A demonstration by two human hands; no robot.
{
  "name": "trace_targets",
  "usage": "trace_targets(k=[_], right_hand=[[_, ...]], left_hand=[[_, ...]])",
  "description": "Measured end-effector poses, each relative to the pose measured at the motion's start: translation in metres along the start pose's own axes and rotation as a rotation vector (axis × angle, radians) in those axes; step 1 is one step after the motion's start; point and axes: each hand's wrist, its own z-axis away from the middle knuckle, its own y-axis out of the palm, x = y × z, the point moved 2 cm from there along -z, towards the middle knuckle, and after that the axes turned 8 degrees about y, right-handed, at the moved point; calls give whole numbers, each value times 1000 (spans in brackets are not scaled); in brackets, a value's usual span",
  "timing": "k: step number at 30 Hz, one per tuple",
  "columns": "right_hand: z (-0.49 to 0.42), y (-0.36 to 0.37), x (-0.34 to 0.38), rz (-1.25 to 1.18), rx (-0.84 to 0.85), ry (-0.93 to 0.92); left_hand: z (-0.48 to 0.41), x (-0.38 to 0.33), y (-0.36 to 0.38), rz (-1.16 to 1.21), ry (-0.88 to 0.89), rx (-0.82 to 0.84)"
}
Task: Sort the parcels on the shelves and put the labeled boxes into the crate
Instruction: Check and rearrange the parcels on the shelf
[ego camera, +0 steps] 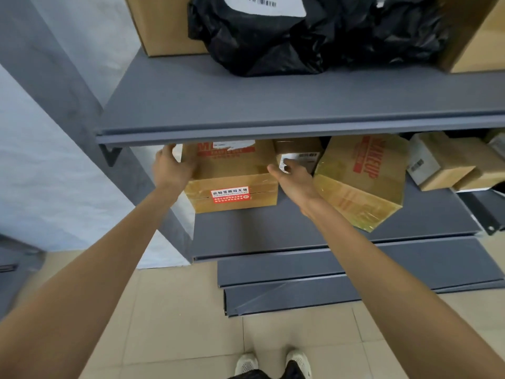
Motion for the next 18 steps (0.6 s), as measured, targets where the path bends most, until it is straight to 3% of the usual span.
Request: trace_targets(k=[3, 7, 10, 14, 18], right_hand=[[-1, -27, 15, 32, -161, -156], [-8, -69, 20, 197, -262, -227], [-25, -104, 4, 370, -310, -193], [-39, -159, -35, 425, -471, -29], [-40, -192, -73, 347, -426, 82]], left_hand=[[19, -49, 11, -84, 287, -123], [51, -113, 57, -120, 338, 172], [67, -141, 104, -86, 286, 384], [77, -149, 157, -120, 273, 524], [84, -140, 188, -10, 16, 615]])
